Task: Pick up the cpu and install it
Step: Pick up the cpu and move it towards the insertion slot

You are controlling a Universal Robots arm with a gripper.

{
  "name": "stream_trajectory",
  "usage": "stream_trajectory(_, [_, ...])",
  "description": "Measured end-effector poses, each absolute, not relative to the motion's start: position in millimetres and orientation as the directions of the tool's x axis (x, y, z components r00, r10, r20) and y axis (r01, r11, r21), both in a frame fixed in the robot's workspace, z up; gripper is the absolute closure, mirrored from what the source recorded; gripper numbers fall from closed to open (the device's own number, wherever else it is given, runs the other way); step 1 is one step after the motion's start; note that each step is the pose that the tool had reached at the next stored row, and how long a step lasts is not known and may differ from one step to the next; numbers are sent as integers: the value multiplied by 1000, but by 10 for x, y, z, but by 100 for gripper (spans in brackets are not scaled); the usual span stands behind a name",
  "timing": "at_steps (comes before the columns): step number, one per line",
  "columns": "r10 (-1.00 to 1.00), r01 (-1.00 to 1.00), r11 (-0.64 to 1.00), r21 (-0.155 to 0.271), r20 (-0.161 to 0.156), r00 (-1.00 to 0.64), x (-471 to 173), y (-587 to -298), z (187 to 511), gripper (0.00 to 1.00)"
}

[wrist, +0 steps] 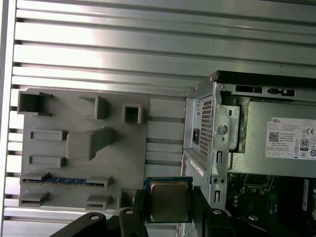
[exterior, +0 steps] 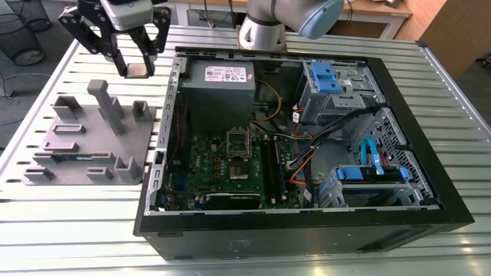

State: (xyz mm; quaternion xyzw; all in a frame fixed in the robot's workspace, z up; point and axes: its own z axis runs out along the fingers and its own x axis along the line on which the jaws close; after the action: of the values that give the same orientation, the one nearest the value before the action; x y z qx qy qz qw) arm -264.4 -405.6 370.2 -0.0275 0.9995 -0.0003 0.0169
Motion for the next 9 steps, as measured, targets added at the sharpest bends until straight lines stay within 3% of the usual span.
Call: stream_trajectory(9, [-55,-55,998,-2,-34,-998,-2562,-4056,3702,53])
